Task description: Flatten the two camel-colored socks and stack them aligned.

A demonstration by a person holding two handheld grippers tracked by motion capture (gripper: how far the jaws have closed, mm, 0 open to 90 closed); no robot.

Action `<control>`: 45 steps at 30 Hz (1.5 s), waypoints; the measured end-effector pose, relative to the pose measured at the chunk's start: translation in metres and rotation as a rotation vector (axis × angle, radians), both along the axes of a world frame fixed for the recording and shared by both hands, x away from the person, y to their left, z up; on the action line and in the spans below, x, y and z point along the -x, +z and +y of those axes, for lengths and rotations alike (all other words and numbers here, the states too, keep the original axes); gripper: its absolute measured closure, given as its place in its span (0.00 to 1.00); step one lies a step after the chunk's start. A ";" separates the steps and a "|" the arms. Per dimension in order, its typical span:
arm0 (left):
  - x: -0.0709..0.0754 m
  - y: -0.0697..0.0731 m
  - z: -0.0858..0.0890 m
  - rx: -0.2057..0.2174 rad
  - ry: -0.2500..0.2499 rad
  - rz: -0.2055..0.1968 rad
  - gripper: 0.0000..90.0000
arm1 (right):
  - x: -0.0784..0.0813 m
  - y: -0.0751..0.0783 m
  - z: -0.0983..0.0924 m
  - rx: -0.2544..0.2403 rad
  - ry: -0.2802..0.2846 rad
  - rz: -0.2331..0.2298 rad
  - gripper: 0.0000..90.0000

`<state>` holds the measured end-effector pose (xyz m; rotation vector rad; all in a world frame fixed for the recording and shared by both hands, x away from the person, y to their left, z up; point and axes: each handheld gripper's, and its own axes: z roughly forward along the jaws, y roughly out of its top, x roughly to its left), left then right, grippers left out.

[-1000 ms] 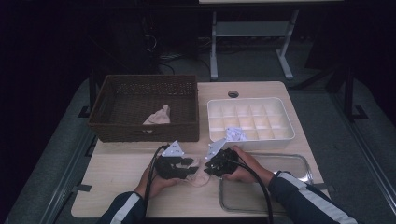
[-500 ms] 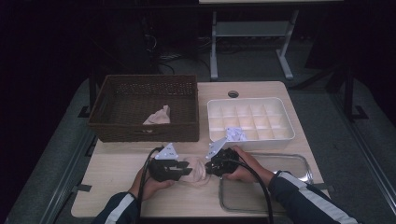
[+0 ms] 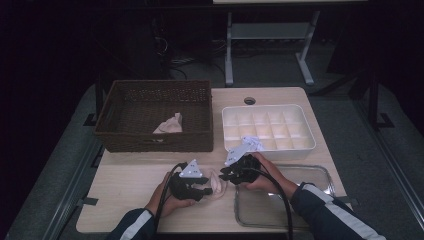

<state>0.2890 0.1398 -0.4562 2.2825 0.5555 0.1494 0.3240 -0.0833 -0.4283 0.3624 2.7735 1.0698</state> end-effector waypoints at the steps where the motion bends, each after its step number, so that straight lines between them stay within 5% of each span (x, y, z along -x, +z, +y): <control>1: -0.001 0.006 0.006 0.004 0.022 -0.019 0.59 | 0.001 0.001 0.001 -0.005 0.006 -0.008 0.84; 6: -0.004 0.012 0.020 0.029 0.065 -0.020 0.56 | 0.007 0.006 0.006 -0.025 0.018 -0.040 0.85; 14: -0.009 -0.003 0.027 -0.047 0.106 0.009 0.52 | 0.013 0.016 0.021 -0.071 0.012 -0.037 0.84; 18: -0.010 -0.006 0.027 -0.036 0.108 0.020 0.51 | 0.014 0.007 0.035 -0.022 0.055 -0.064 0.85; 25: -0.009 -0.007 0.028 -0.039 0.106 0.010 0.51 | 0.009 -0.012 0.034 0.104 0.033 -0.016 0.84; 32: -0.010 -0.008 0.031 -0.022 0.129 0.036 0.49 | 0.008 -0.018 0.023 0.116 0.035 0.007 0.85; 37: -0.010 -0.009 0.030 0.016 0.158 0.077 0.42 | 0.013 -0.018 0.026 0.134 0.037 -0.036 0.81; 40: -0.010 -0.010 0.028 0.017 0.150 0.075 0.46 | 0.014 -0.015 0.025 0.113 0.039 -0.073 0.78; 45: -0.010 -0.009 0.028 0.025 0.143 0.092 0.59 | 0.020 -0.002 0.023 0.033 0.040 -0.083 0.89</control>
